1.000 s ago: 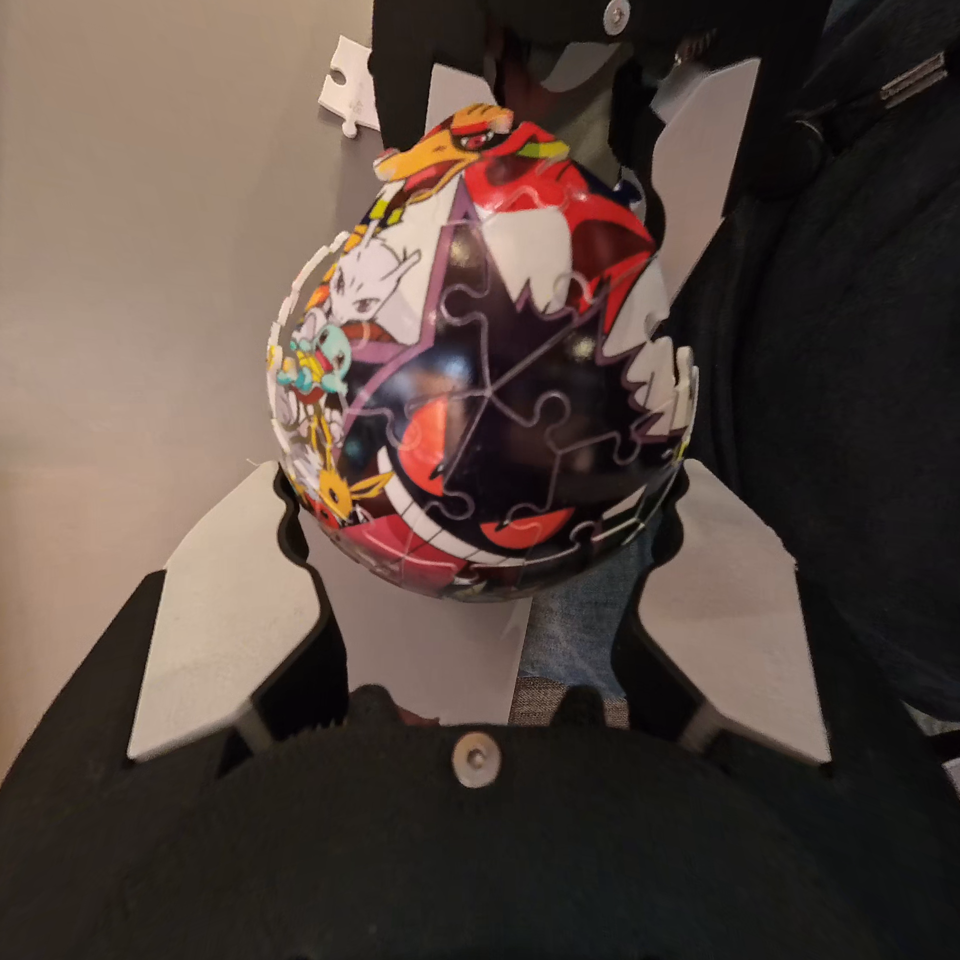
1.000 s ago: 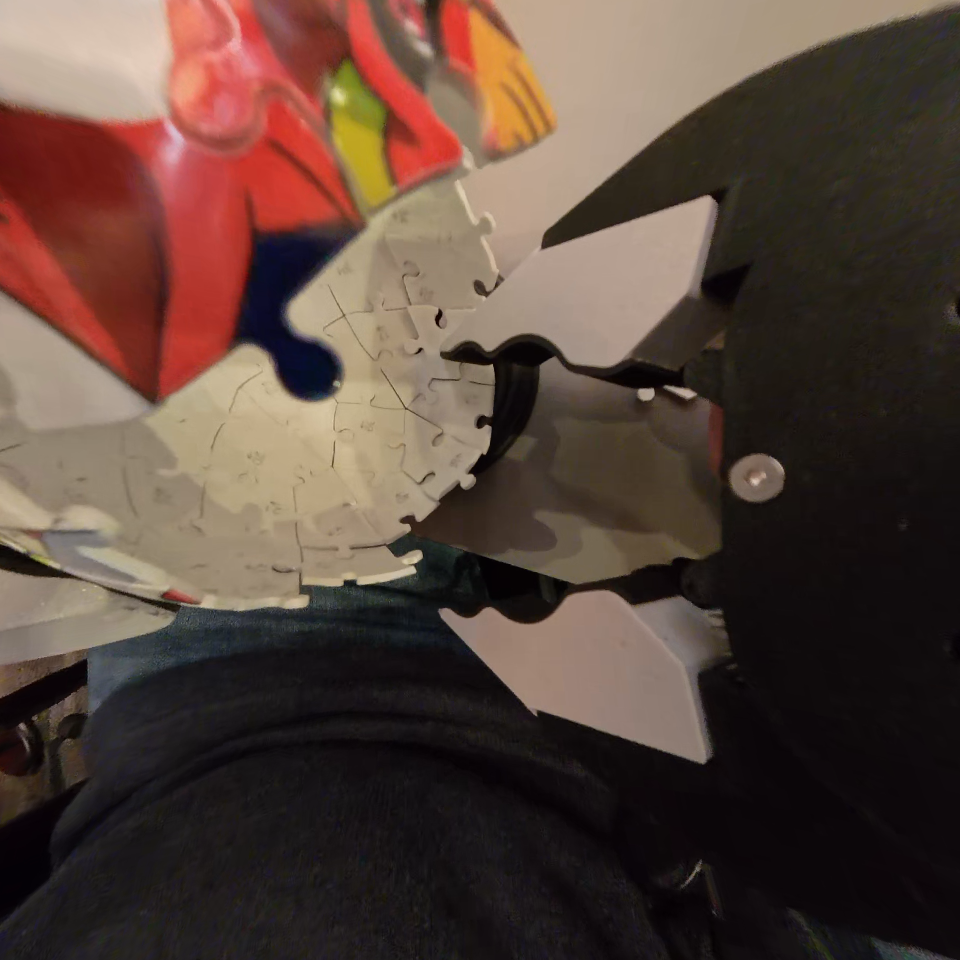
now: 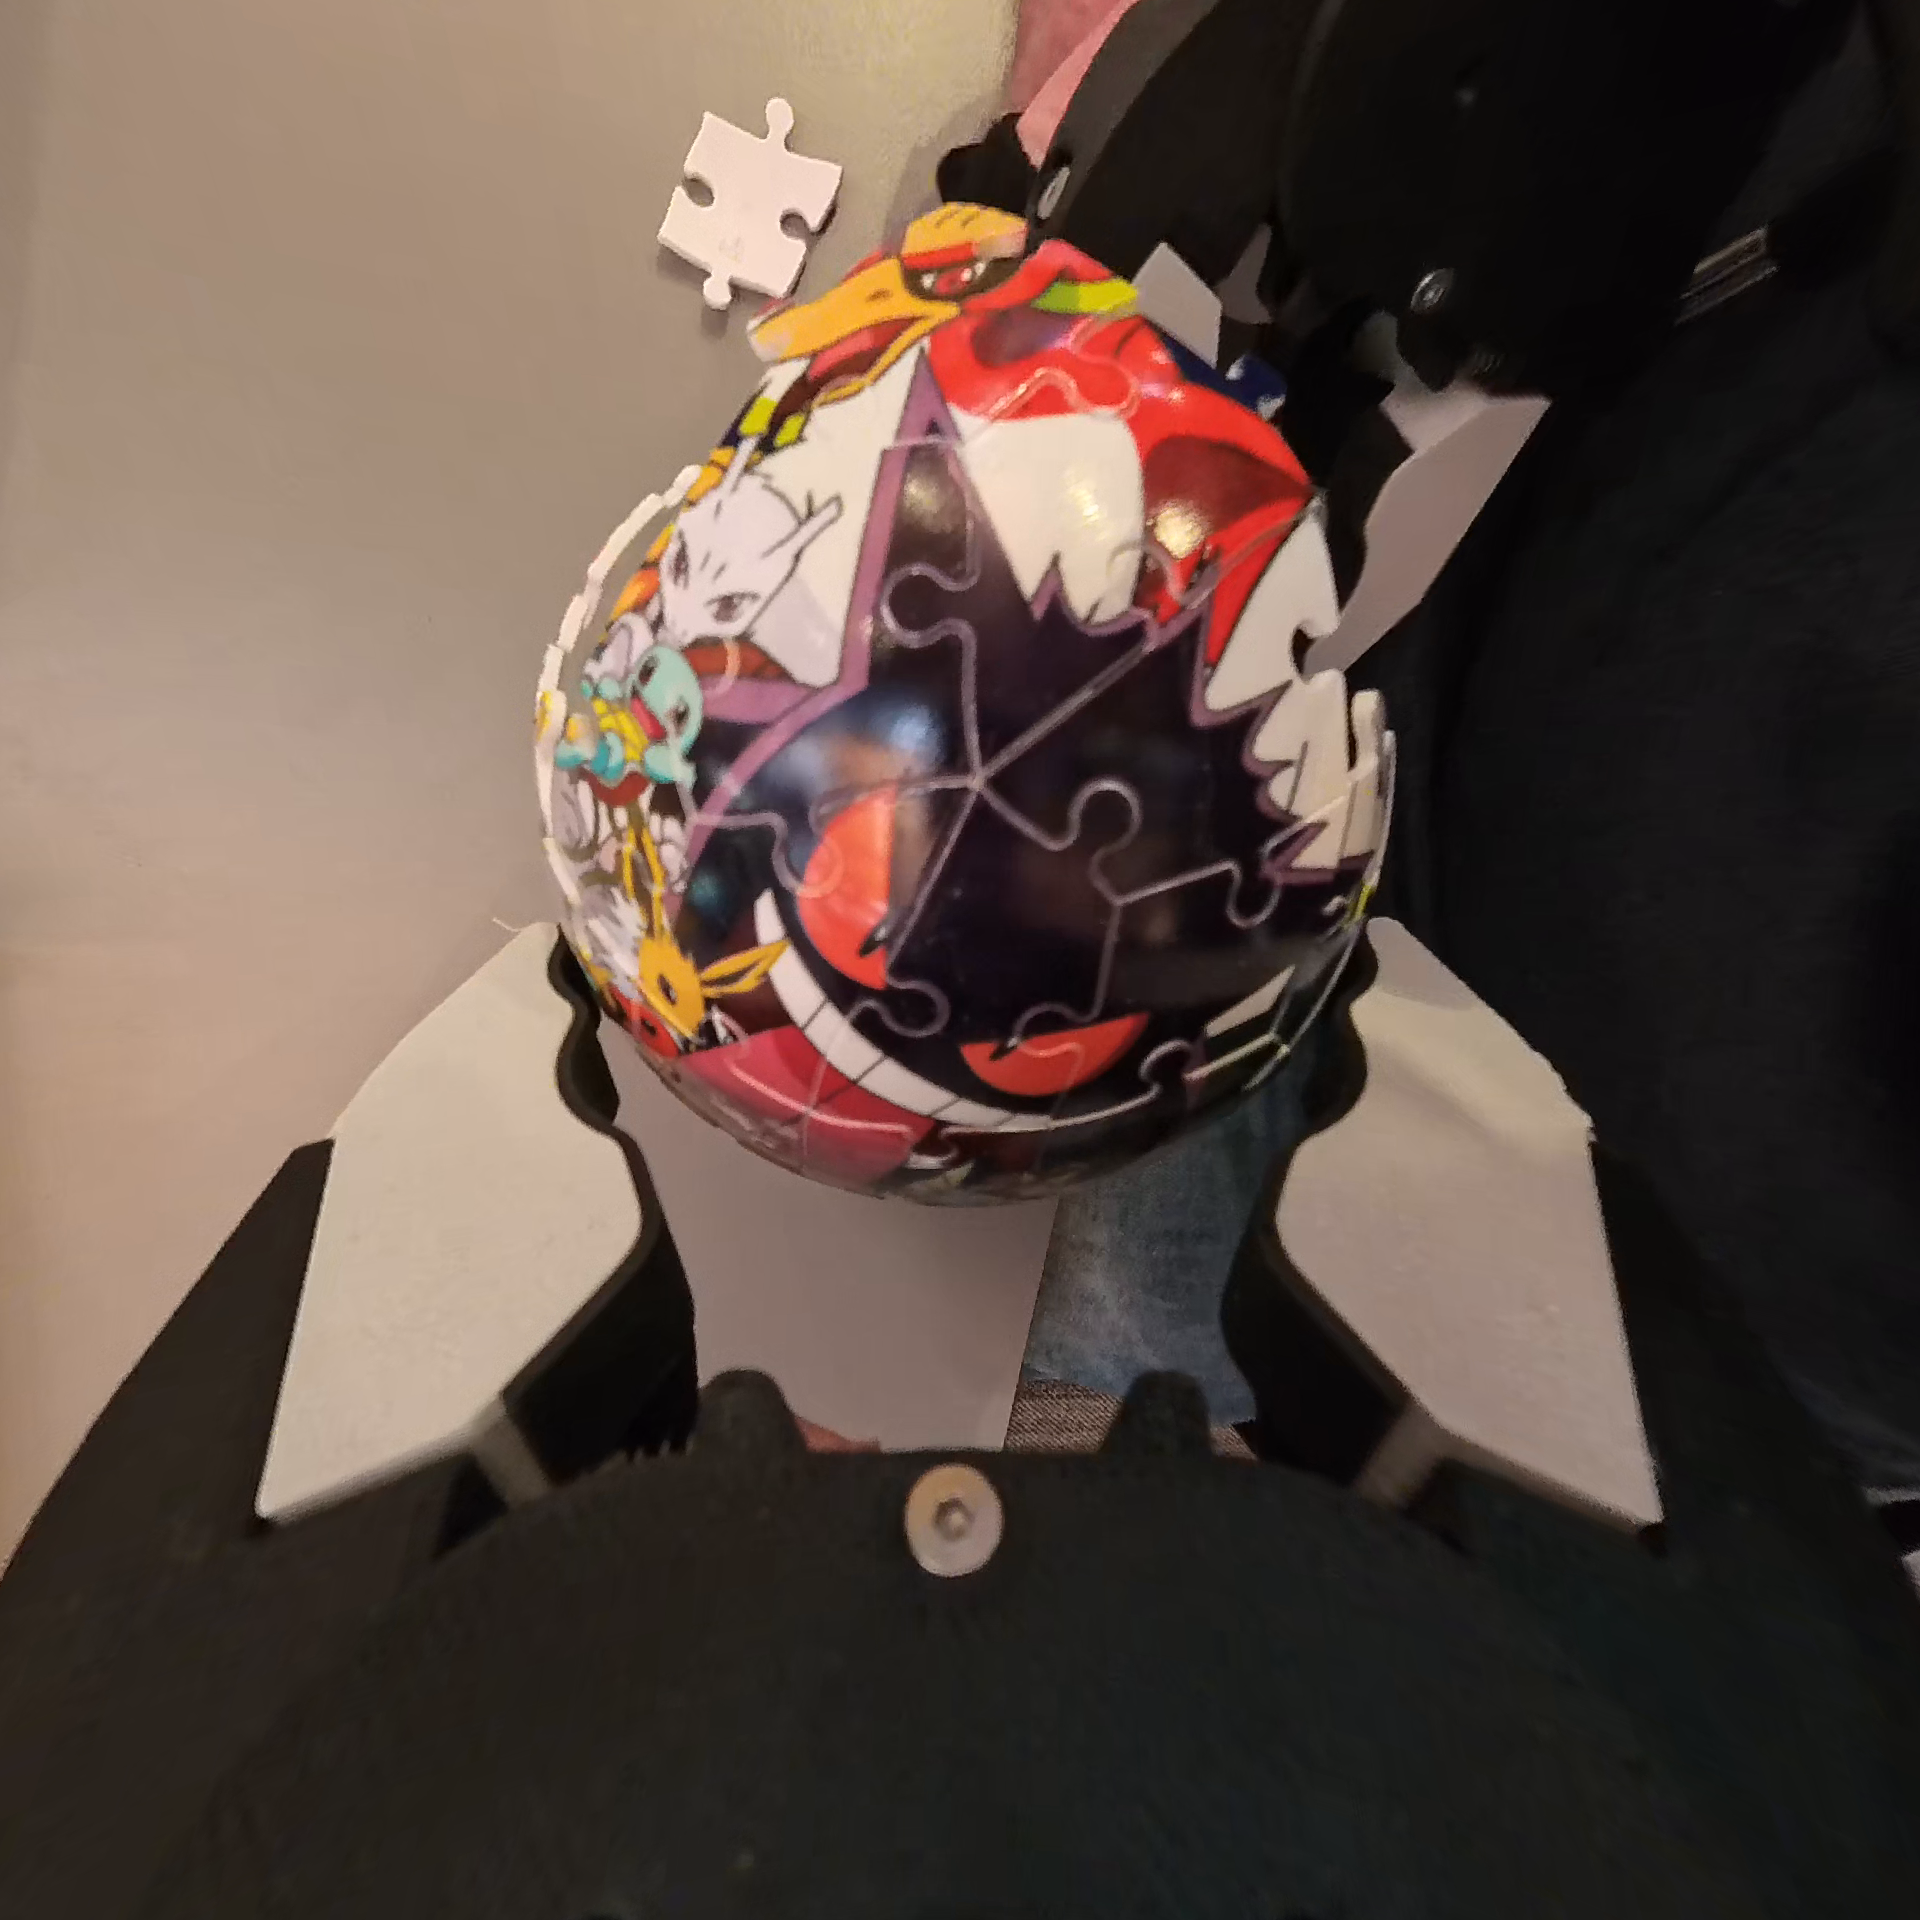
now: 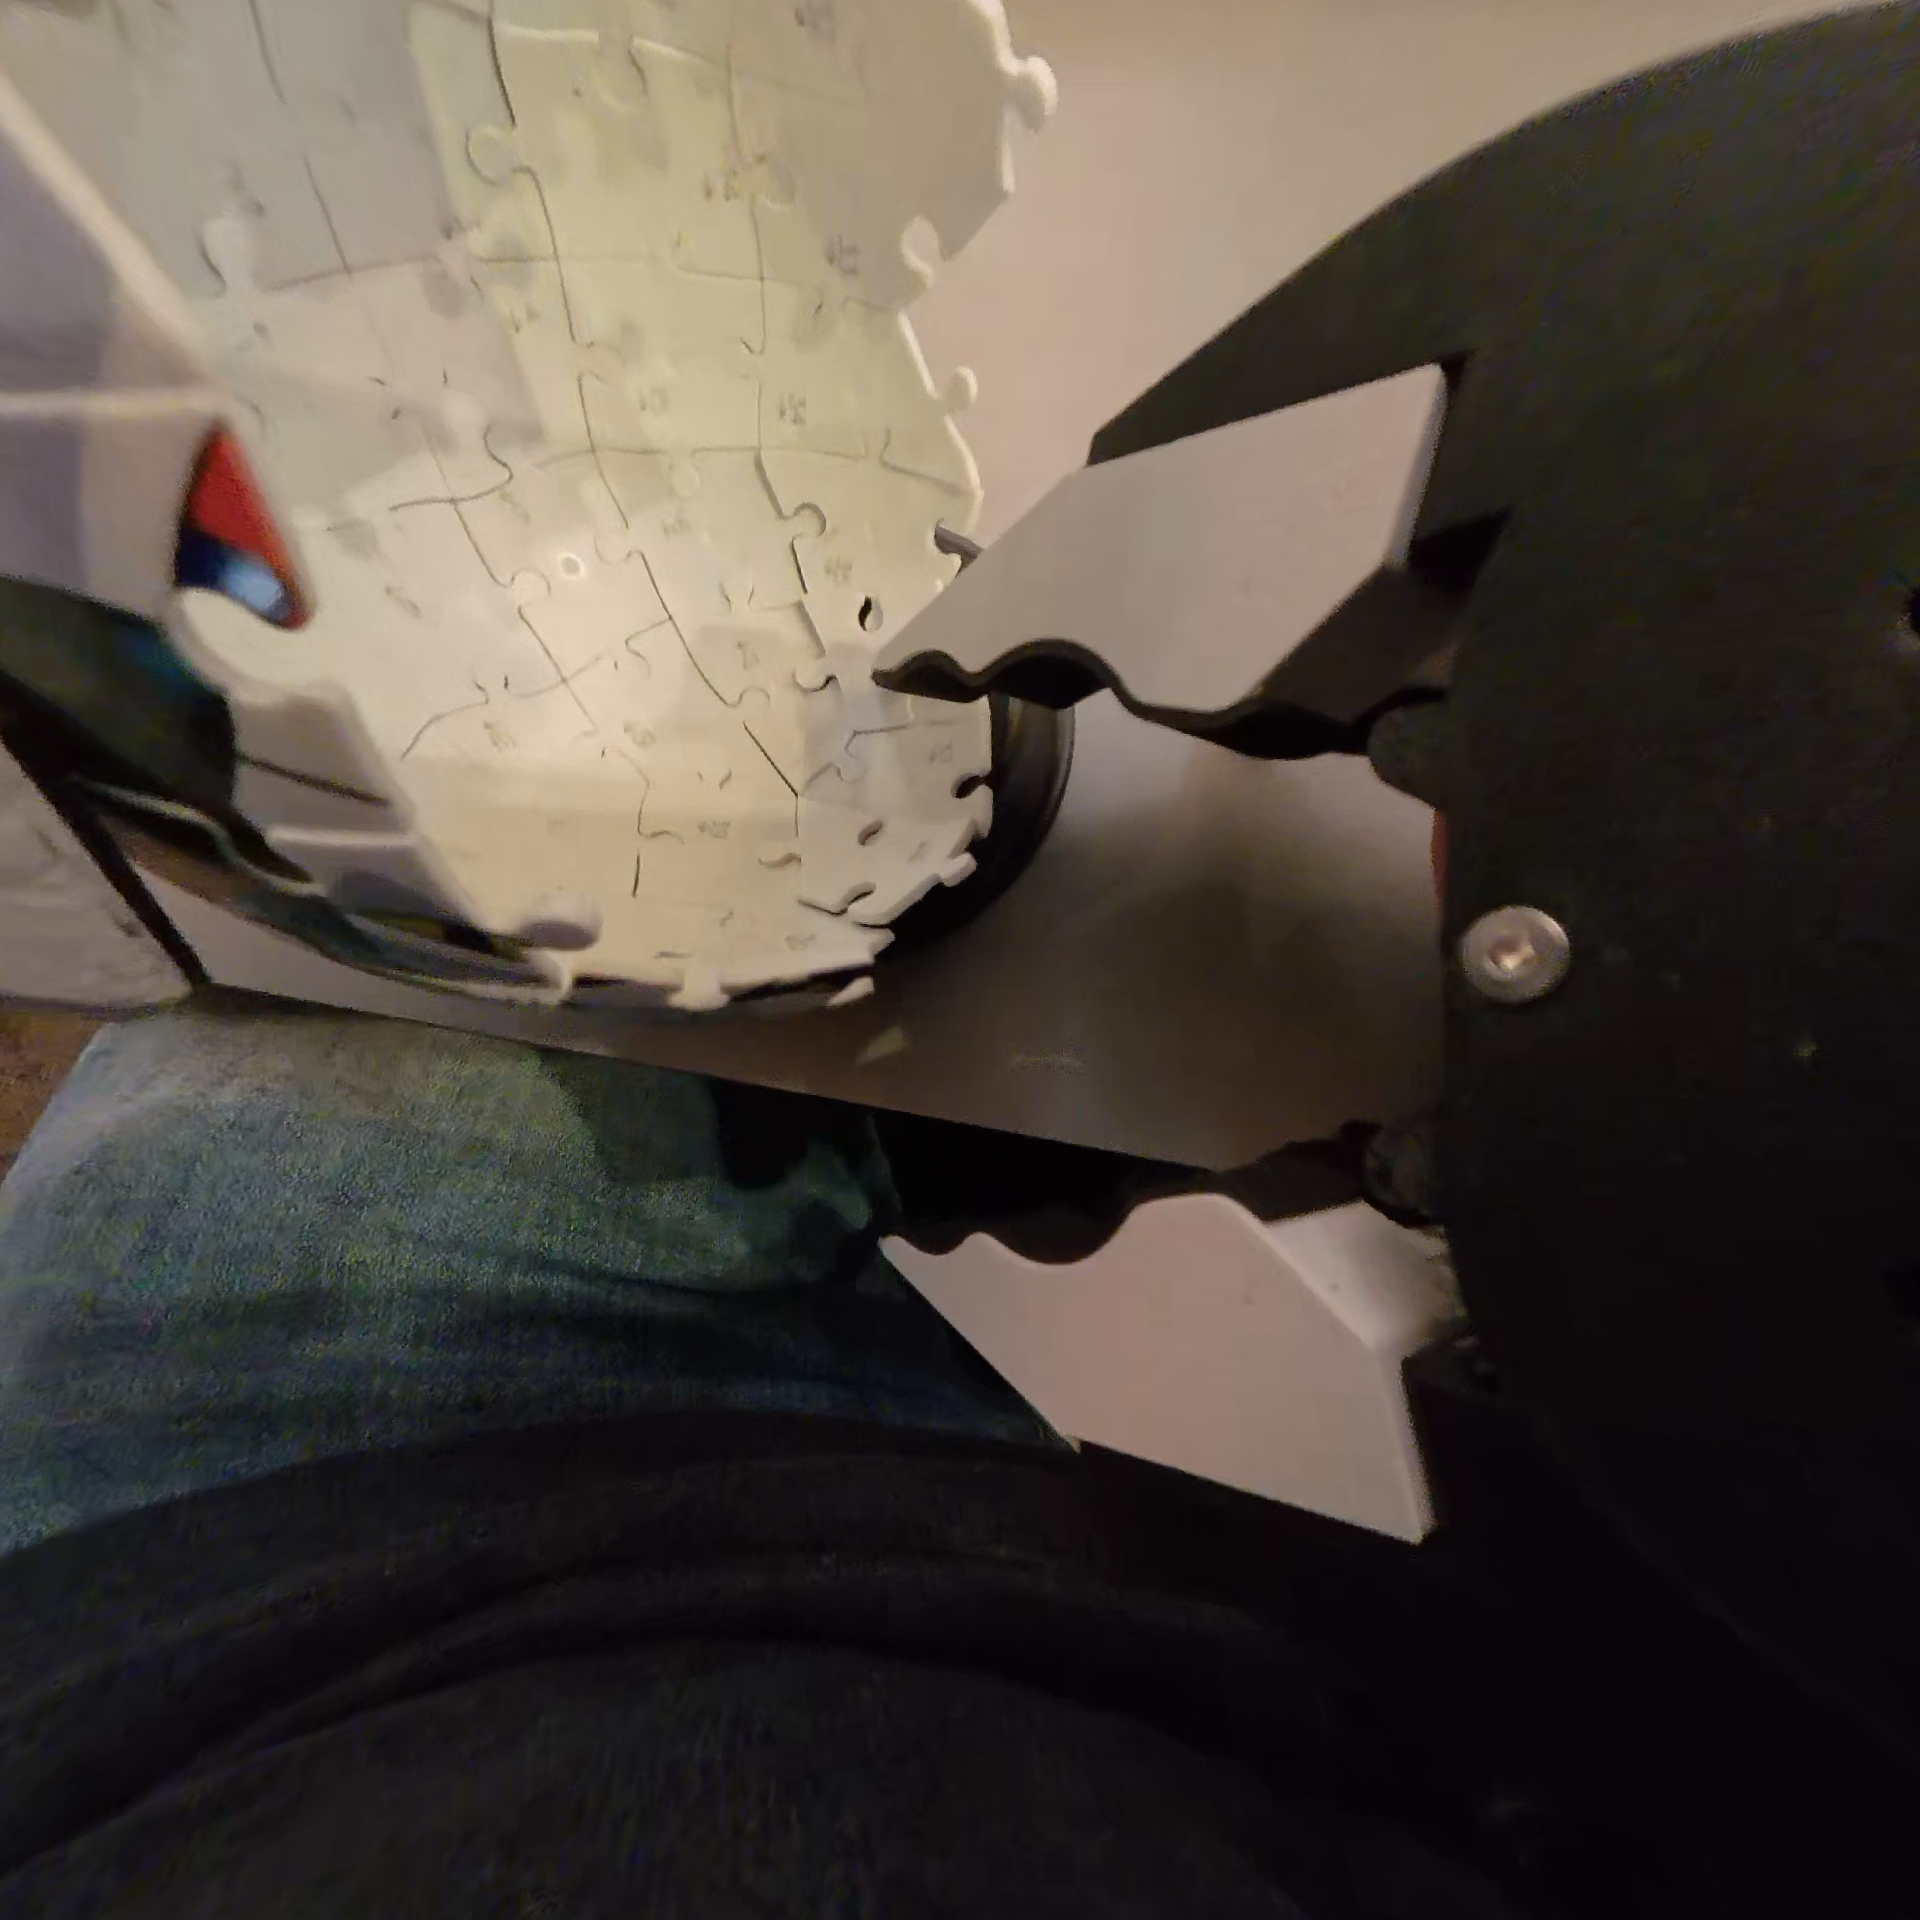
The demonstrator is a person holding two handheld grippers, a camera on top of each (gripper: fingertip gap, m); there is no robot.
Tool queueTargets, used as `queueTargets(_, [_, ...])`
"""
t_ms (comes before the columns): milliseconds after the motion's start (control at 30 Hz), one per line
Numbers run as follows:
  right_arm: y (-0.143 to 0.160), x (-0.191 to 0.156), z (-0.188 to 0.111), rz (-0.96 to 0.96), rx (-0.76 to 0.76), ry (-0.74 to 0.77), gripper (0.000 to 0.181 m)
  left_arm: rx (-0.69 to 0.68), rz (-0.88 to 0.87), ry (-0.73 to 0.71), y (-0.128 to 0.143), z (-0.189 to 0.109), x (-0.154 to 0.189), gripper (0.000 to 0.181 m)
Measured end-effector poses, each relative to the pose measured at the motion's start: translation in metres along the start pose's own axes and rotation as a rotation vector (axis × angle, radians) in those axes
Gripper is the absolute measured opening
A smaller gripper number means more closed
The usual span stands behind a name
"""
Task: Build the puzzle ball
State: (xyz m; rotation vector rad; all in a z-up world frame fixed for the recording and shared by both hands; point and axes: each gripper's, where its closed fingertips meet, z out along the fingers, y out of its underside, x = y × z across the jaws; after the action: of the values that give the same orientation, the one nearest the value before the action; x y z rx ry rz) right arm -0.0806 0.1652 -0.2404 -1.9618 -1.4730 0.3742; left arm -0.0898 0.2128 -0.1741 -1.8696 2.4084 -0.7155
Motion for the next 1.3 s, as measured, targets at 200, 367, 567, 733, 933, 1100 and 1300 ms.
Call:
queueTargets(200, [-0.002,-0.002,-0.002,0.049,0.004,0.005,0.101,0.017,-0.011,-0.006,-0.003,0.001,0.000,0.130])
queueTargets(367, [0.000,0.001,-0.003,0.063,0.005,0.026,0.098,0.036,-0.031,-0.021,-0.004,0.002,0.001,0.129])
queueTargets(567, [-0.001,0.000,-0.003,0.102,0.016,0.039,0.101,0.068,-0.072,-0.045,-0.006,0.002,0.002,0.129])
queueTargets(733, [-0.001,0.007,-0.005,0.167,0.022,0.055,0.094,0.080,-0.095,-0.059,-0.007,0.003,0.003,0.129])
queueTargets(933, [-0.002,0.013,-0.007,0.232,0.049,0.041,0.085,0.077,-0.092,-0.069,-0.007,0.003,0.003,0.130])
queueTargets(1100, [-0.008,0.012,-0.010,0.324,0.066,-0.055,0.090,0.072,-0.082,-0.067,-0.008,0.004,0.003,0.130])
queueTargets(1300, [-0.008,0.018,-0.011,0.358,0.117,-0.085,0.080,0.067,-0.083,-0.059,-0.008,0.004,0.002,0.130])
